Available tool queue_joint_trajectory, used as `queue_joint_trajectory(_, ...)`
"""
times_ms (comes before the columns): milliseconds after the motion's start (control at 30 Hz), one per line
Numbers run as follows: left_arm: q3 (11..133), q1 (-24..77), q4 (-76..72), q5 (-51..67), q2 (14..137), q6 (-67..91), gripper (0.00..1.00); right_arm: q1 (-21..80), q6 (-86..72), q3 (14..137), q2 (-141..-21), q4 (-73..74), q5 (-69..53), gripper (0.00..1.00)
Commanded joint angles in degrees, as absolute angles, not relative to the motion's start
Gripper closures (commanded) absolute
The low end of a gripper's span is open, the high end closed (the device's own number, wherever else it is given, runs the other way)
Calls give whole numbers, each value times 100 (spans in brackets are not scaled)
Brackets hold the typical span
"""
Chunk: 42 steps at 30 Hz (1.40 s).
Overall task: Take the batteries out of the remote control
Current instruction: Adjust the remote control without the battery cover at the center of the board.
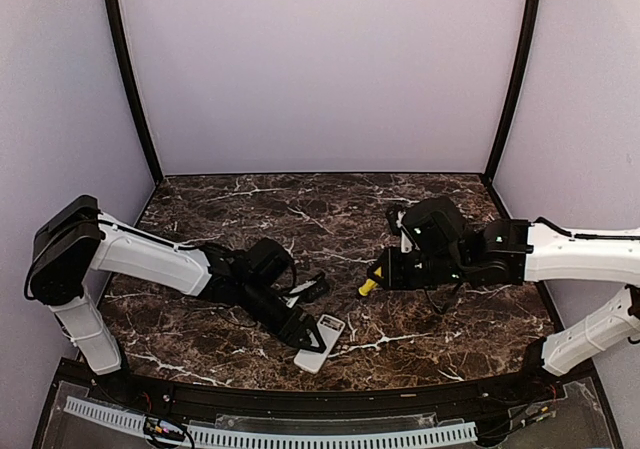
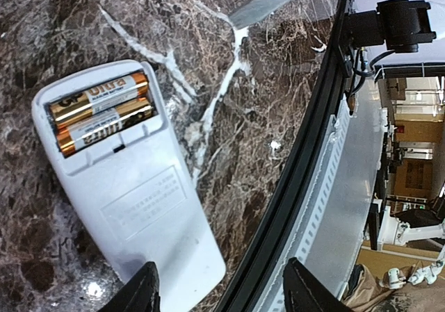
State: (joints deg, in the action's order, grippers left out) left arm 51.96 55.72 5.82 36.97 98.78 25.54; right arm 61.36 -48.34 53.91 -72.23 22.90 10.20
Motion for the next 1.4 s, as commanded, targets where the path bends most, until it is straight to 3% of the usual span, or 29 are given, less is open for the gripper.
queue_joint_trajectory(0,4971,5631,-240,4124,9662,3159,39,6291,-5156,5320,-7385,2248,1169,100)
queue_joint_trajectory(267,5158,5274,617,2969,9033,3362,40,6686,-5962,5589,-7645,2680,1739,100)
queue_joint_trajectory(600,5738,4841,1174,3333,9844,3238,47,6809,-7314,5721,-7887,3583,2009,100)
queue_joint_trajectory(1367,5018,4849,658,3727,9829,3629,46,6534,-6423,5768,-8515,2056,1890,100)
